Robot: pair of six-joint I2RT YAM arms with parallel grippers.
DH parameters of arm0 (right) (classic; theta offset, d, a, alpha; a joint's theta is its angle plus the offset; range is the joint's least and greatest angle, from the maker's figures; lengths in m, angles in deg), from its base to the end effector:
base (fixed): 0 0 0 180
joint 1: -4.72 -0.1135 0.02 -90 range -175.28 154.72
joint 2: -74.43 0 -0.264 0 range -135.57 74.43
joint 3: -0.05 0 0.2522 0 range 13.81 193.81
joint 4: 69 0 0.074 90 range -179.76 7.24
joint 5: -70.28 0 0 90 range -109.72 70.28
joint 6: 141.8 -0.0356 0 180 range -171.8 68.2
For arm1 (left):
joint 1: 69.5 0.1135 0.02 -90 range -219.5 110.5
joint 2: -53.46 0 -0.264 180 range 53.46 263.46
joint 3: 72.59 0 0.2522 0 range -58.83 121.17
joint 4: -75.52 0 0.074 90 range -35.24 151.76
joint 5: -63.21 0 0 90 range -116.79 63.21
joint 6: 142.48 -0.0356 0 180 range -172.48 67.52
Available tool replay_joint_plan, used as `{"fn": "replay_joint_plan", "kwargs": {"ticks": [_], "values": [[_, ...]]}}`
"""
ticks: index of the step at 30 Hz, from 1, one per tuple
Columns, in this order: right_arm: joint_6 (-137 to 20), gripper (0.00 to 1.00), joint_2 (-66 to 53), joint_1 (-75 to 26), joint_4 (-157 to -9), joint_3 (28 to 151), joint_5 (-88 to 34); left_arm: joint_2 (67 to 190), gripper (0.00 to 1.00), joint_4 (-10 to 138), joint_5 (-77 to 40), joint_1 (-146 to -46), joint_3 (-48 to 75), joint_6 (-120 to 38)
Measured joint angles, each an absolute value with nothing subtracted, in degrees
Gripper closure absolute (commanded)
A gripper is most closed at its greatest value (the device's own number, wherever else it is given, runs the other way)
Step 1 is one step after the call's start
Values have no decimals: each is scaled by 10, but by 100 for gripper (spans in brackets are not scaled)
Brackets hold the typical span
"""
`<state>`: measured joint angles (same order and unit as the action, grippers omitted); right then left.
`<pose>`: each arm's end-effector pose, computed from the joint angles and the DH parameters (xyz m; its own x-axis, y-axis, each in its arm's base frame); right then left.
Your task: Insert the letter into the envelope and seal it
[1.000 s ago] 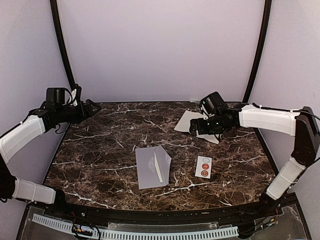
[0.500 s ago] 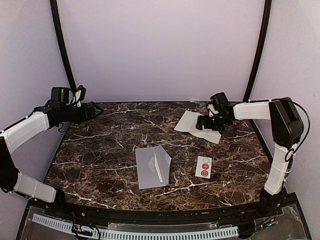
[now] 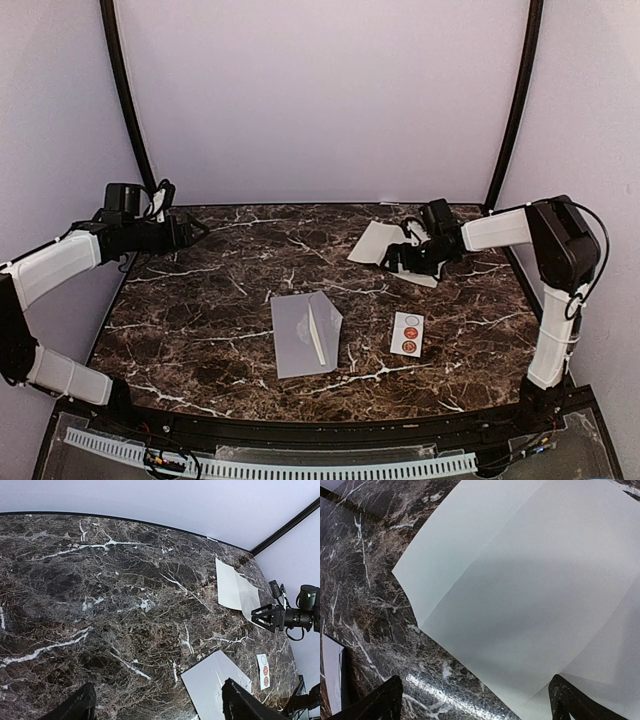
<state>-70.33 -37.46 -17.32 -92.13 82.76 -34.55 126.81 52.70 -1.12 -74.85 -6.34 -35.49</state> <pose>0.3719 0.1604 0.1497 -0.8569 -0.0155 -0.5153 -0.2484 0.8883 0.3863 0.2839 -0.0421 0.2823 -0.6087 -0.2075 -0.7658 0.2928 0.8383 -0.4599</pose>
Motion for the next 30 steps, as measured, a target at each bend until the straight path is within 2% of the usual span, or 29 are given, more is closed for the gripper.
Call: {"fn": "replay_joint_plan", "kwargs": {"ticks": [11,17,26,30], "values": [[-721,3,-358,-234,-842,769,-381,1262,14,562,20,-759,-100,-327],[-763,4,-343,-297,-808,739,-410,1265,14,594,18,-812,-113,-301],[-805,2,-290,-331,-888,751,-404,1344,14,688,12,-908,-110,-241],[-811,5,-236,-305,-914,758,-387,1399,20,719,3,-946,-88,-217]]}}
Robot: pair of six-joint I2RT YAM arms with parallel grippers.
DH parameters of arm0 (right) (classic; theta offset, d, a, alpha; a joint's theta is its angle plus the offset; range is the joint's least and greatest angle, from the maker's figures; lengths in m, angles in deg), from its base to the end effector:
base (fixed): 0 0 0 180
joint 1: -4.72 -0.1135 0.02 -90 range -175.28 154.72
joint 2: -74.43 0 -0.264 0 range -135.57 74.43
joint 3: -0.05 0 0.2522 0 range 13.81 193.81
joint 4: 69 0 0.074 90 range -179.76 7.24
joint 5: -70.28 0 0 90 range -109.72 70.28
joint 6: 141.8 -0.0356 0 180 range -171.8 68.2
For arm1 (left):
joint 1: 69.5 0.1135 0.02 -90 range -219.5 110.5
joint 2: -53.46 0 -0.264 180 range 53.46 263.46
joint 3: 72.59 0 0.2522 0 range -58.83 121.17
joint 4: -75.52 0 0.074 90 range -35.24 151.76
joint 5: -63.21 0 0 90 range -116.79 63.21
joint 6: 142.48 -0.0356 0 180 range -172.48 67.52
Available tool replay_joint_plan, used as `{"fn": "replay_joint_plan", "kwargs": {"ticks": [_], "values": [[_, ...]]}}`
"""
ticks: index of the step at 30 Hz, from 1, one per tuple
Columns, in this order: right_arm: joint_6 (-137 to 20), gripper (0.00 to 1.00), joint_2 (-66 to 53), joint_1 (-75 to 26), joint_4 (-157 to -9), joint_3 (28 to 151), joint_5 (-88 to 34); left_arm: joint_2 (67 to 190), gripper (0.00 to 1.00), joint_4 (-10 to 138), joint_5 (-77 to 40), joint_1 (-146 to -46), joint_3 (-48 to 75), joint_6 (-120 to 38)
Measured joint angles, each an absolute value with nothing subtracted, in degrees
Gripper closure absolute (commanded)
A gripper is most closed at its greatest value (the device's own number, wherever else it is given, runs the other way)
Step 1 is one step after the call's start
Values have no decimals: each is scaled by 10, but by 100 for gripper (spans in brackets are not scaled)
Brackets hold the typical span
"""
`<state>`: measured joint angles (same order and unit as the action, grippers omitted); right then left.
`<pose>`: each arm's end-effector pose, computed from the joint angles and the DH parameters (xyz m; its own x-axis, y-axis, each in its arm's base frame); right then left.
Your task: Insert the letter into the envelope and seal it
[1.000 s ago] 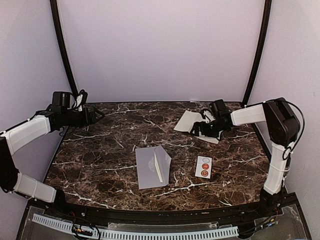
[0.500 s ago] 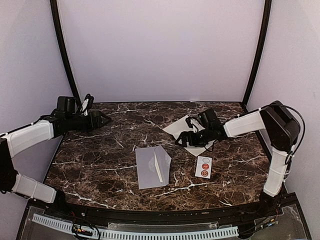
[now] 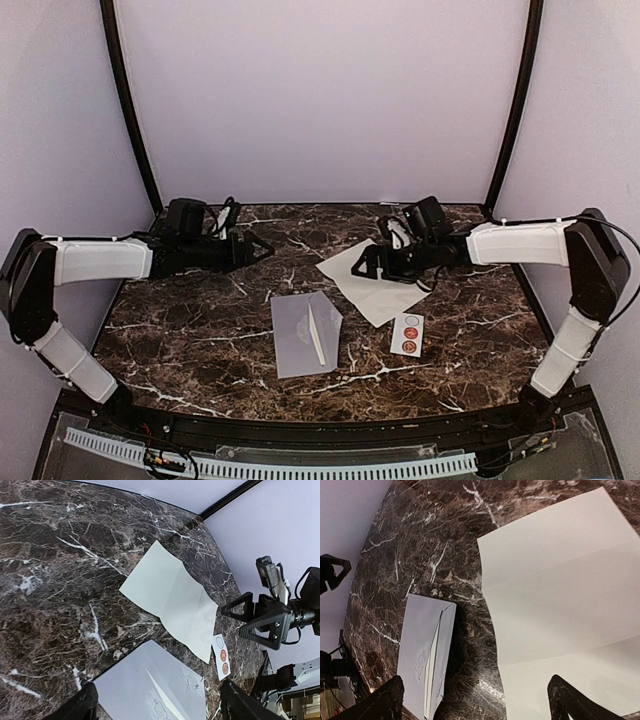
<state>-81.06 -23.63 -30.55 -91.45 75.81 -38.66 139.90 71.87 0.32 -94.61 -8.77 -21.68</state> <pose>0.2928 0.2212 0.2034 -0.8604 -0.0423 -0.5079 -0.3597 0.7563 0.5465 0.2930 -0.1552 0.2332 -0.7271 -0.1626 -0.6670 0.4371 0.6396 -0.6324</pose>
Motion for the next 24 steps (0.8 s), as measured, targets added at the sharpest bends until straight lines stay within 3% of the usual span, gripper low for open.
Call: {"fn": "replay_joint_plan", "kwargs": {"ticks": [13,24], "values": [[-805,27,-175,-111,-948,647,-380,1625,35,783,-10,-1054,98,-187],[-798,40,-195,-75,-931,638,-406,1753,40,795,-6,-1078,182,-173]]}}
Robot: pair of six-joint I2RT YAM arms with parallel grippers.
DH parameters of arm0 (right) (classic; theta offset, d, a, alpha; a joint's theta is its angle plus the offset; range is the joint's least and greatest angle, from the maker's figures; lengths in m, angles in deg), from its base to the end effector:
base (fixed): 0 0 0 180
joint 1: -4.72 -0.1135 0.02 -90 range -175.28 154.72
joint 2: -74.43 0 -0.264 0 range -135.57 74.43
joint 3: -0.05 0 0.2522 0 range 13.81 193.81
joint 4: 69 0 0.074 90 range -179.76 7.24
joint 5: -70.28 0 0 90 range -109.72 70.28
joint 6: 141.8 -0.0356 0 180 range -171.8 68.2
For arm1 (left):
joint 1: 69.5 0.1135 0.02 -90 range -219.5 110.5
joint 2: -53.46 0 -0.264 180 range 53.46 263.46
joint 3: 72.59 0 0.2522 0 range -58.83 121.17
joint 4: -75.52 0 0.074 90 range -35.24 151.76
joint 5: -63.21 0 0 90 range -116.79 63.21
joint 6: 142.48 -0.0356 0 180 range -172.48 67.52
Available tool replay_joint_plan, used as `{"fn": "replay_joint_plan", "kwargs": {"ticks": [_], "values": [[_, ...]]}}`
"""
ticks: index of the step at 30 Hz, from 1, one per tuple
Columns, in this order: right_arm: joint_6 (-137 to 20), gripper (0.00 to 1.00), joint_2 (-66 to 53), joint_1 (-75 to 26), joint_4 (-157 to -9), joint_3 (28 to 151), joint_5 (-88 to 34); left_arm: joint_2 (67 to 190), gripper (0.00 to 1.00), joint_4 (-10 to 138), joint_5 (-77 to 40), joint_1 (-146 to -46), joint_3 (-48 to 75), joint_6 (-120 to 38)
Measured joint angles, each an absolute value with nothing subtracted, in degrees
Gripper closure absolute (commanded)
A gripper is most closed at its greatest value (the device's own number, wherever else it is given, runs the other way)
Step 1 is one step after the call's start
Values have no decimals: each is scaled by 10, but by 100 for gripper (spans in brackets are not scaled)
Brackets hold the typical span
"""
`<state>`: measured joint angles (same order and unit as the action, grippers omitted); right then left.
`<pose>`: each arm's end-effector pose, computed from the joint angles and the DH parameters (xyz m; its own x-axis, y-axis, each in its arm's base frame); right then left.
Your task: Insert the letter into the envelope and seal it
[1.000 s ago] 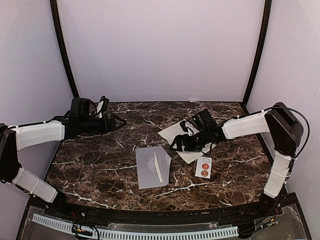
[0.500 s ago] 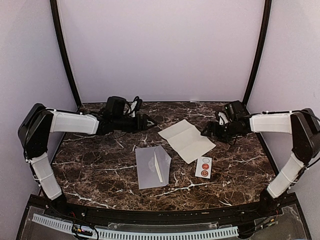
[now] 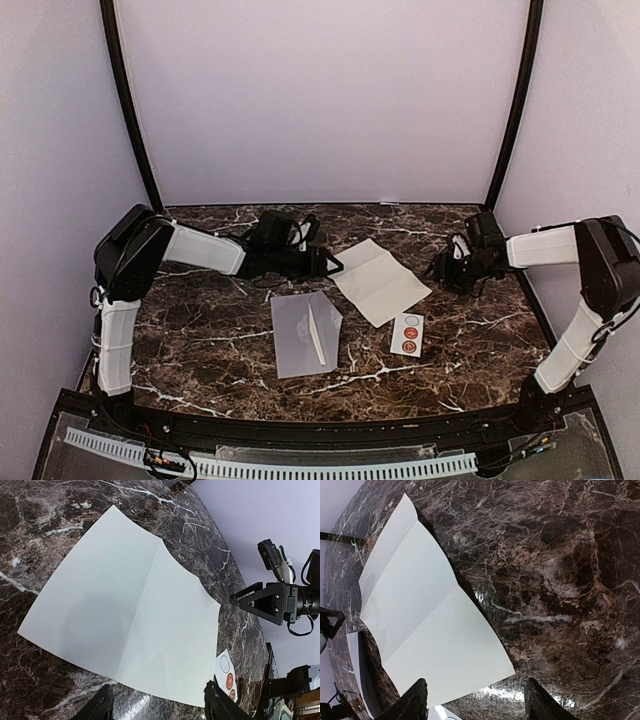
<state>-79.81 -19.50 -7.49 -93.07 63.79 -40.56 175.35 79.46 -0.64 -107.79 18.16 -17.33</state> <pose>0.3089 0.0798 0.1630 -0.8886 0.2568 -0.3801 0.0187 0.8483 0.5292 0.3588 -0.3033 0.1588 -0.7907 -0.0342 -0.6112 0.4998 0.5405 -0.6768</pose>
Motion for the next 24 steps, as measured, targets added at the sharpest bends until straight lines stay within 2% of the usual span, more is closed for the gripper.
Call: {"fn": "replay_joint_plan", "kwargs": {"ticks": [19,24], "values": [[-809,57,-245,-57,-878,625,-444,1833,43,791,-9,-1080,237,-201],[-816,65,-251,-57,-863,621,-457,1834,43,790,-10,-1080,237,-204]]}}
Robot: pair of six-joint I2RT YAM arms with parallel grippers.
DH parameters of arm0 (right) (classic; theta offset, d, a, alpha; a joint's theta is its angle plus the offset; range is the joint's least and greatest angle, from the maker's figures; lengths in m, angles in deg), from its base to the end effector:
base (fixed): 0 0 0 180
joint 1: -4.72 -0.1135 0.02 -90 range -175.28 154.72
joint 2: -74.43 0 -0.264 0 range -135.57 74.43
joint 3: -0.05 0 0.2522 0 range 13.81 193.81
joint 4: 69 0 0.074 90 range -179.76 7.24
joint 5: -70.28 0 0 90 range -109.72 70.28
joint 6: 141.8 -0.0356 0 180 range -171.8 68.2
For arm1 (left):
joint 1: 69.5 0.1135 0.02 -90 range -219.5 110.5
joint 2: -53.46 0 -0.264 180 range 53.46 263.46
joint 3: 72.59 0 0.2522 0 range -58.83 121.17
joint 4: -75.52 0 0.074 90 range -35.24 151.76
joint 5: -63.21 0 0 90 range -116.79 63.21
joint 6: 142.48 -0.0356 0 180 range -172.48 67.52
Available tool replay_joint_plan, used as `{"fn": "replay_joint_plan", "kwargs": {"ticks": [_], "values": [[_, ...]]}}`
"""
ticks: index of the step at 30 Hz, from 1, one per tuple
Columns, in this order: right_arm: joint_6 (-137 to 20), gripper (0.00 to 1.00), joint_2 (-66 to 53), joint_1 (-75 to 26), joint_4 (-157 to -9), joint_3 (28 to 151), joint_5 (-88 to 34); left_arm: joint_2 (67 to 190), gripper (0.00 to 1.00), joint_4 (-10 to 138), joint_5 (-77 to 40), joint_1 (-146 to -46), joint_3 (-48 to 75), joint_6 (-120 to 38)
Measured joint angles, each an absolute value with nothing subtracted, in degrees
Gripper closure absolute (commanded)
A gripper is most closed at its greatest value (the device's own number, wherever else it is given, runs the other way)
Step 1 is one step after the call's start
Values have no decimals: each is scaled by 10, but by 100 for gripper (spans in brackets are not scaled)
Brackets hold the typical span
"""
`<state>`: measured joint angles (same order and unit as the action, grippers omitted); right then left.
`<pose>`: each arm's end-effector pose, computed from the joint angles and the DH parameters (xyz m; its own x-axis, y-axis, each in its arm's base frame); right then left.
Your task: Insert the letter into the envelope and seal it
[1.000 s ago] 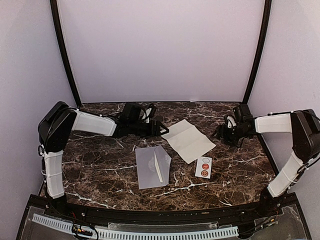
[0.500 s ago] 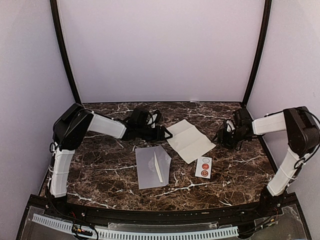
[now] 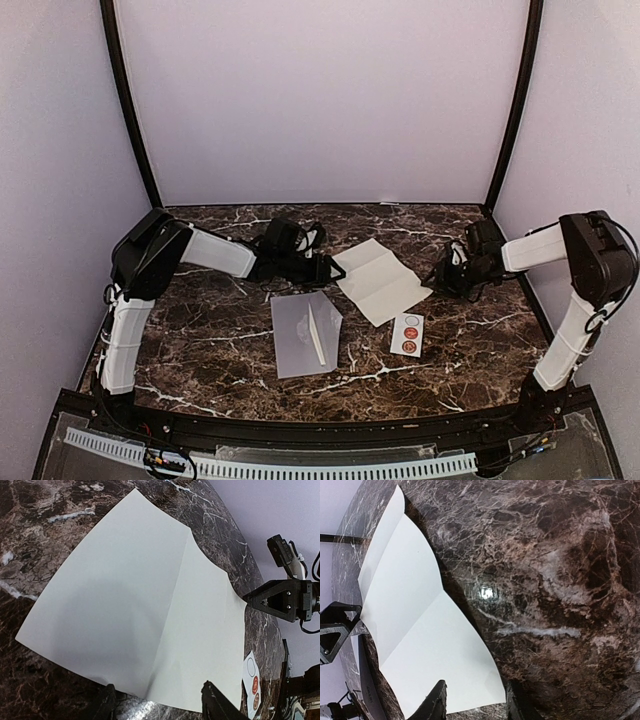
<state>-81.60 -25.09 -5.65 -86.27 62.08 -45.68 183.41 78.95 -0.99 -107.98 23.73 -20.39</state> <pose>0.3168 0.0738 0.1338 -0.9011 0.2894 -0.3230 0.0432 0.8011 0.5970 0.3749 -0.3178 0.1229 -0.7877 0.0151 -0.6159 0.5149 0.5651 -0.6446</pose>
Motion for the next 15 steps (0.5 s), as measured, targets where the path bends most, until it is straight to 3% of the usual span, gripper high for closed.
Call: {"fn": "replay_joint_plan", "kwargs": {"ticks": [11,15], "values": [[-842,76,-255,-56,-839,606,-475,1834,44,790,-11,-1080,237,-204],[-853,86,-258,-56,-825,601,-487,1834,44,790,-11,-1080,237,-205]]}}
